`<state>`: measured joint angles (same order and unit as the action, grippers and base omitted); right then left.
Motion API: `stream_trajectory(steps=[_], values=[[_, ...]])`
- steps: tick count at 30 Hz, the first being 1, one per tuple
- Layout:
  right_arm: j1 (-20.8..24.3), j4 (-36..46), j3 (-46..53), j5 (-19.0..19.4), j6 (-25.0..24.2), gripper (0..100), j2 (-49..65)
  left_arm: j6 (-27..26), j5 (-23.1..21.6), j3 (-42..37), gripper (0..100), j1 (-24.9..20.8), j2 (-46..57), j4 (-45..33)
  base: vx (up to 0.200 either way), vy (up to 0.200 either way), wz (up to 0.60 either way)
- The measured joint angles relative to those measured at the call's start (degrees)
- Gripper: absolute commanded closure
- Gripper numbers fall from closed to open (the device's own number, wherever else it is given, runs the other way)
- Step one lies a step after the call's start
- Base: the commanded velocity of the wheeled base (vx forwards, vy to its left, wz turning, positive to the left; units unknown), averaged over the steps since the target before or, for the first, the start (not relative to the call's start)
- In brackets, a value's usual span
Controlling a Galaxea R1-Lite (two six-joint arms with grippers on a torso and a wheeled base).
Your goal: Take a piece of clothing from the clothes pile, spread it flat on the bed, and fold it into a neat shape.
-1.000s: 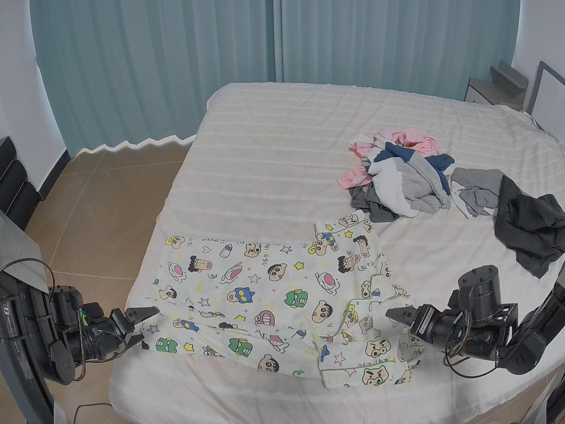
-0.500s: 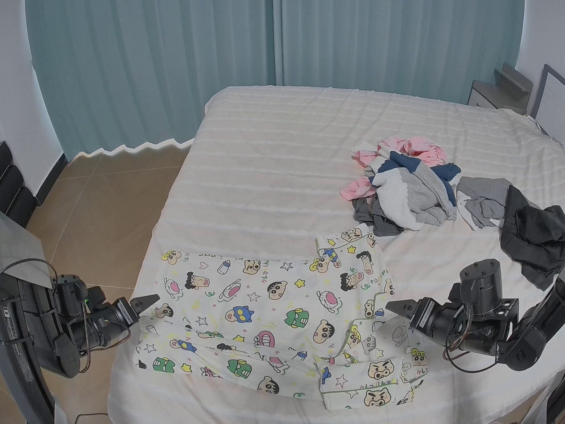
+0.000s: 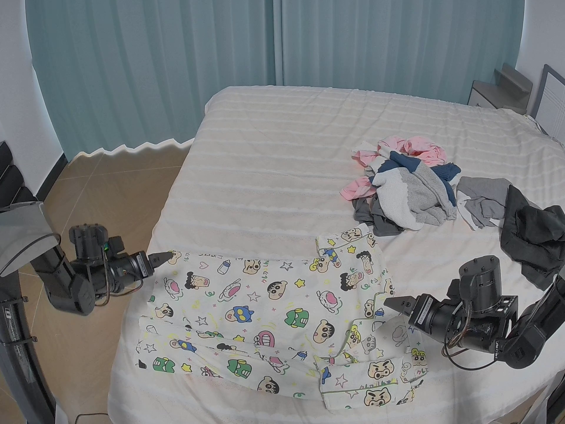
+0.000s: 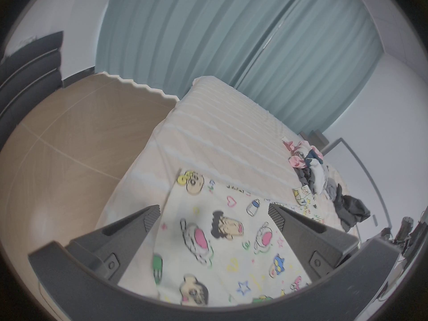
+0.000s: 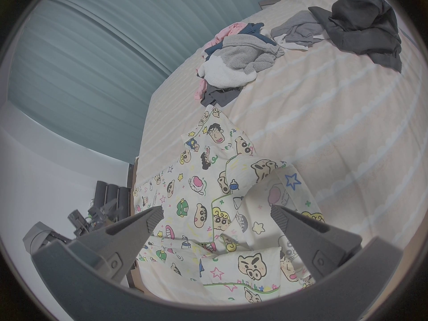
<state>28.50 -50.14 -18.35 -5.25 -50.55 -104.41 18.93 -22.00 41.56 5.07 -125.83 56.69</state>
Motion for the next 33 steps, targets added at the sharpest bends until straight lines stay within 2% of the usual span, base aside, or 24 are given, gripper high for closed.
stream_trajectory(steps=[5, 12, 32, 33], values=[[0.0, 0.1, 0.2, 0.0, 0.4, 0, 0.0, -4.0, 1.3, 11.8, 0, -0.3, -2.8, -6.6, 0.000, 0.000, 0.00], [0.1, 0.2, 0.3, 0.0, 0.7, 0, -0.3, -7.4, 3.3, 22.6, 0, -1.4, -9.6, -13.7, 0.000, 0.000, 0.00], [-0.7, -0.2, -0.7, 0.1, 1.1, 0, -1.9, -7.1, 3.1, 25.2, 0, -3.6, -15.2, -14.5, 0.000, 0.000, 0.00], [-0.8, -0.1, -0.9, 0.1, 1.2, 0, -2.0, -7.1, 3.1, 25.2, 100, -3.7, -15.4, -14.5, 0.000, 0.000, 0.00]])
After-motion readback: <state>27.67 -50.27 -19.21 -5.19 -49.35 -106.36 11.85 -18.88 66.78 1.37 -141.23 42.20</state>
